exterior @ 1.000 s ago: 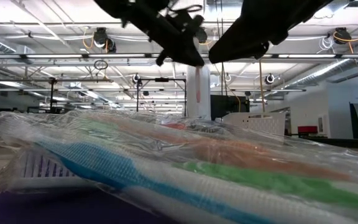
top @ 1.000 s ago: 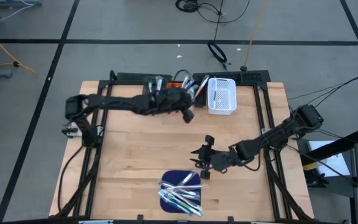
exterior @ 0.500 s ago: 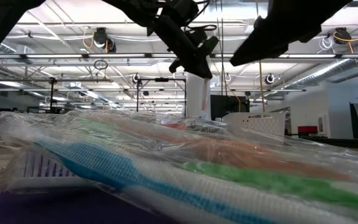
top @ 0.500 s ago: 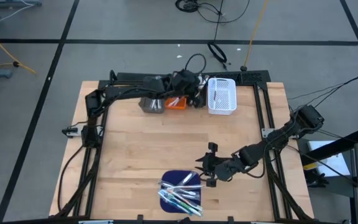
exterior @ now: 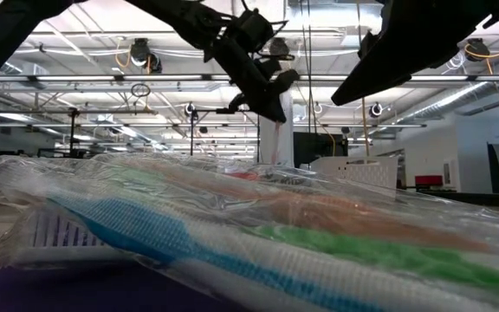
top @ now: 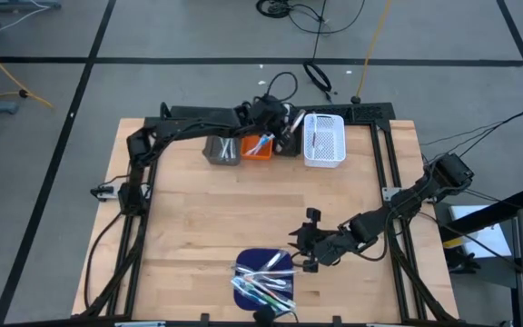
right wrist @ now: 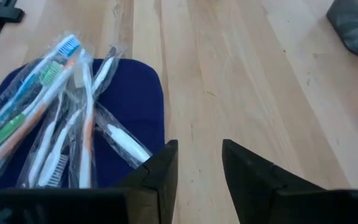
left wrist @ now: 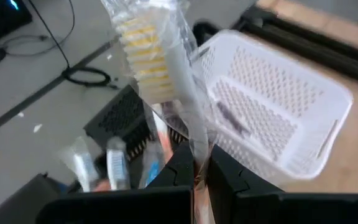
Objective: Pick & Place Toothbrushes
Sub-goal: Put the orange toothbrush into the black bin
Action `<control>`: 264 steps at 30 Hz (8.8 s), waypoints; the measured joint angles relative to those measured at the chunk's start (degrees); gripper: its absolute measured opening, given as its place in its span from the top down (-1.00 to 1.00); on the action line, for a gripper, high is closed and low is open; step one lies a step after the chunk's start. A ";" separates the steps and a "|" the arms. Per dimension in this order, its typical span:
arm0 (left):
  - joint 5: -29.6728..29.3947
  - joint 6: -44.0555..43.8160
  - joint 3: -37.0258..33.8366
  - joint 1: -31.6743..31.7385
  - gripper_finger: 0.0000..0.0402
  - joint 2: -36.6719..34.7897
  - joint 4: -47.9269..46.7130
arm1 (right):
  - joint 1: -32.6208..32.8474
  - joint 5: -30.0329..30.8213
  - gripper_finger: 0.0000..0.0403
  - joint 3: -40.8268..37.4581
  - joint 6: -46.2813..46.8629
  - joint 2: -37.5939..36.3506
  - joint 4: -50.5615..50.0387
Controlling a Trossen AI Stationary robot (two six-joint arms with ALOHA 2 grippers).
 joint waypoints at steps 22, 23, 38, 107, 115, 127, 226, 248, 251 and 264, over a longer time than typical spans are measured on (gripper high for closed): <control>-0.10 -0.62 -0.04 0.73 0.96 6.77 2.10 | -0.07 0.28 0.42 -3.09 4.22 0.00 0.60; 0.00 -0.63 -0.04 0.73 0.96 6.88 2.37 | -0.07 0.21 0.42 -3.52 4.62 0.00 0.82; -0.14 -0.58 -0.04 0.06 0.33 7.01 2.73 | -0.08 0.11 0.42 -4.20 2.25 0.00 4.56; -0.19 -15.23 -11.62 -48.71 0.27 -1.31 -26.32 | -0.11 0.11 0.42 -4.22 0.37 -0.02 5.04; 0.29 -14.19 -14.41 -52.34 0.27 -1.14 -16.95 | -0.13 0.24 0.42 -4.22 0.37 -0.02 7.10; 6.30 -9.62 -14.51 -54.45 0.27 -1.12 -12.07 | -0.13 0.27 0.42 -4.22 0.37 -0.02 6.96; -26.46 -24.26 -19.82 -57.36 0.98 -12.77 -18.78 | -2.32 -3.13 0.72 -4.24 -6.31 4.76 13.45; -38.00 -27.47 -19.73 -56.19 0.94 -15.12 -24.13 | -3.58 5.10 0.97 -4.19 -5.51 1.02 11.07; -41.63 -29.84 -19.82 -56.16 0.91 -15.36 -24.26 | -5.00 7.65 0.97 -4.15 -5.66 0.44 12.18; -55.63 -44.29 -19.82 -55.25 0.89 -15.39 -25.80 | -7.05 13.70 0.97 -4.19 -7.83 0.33 20.38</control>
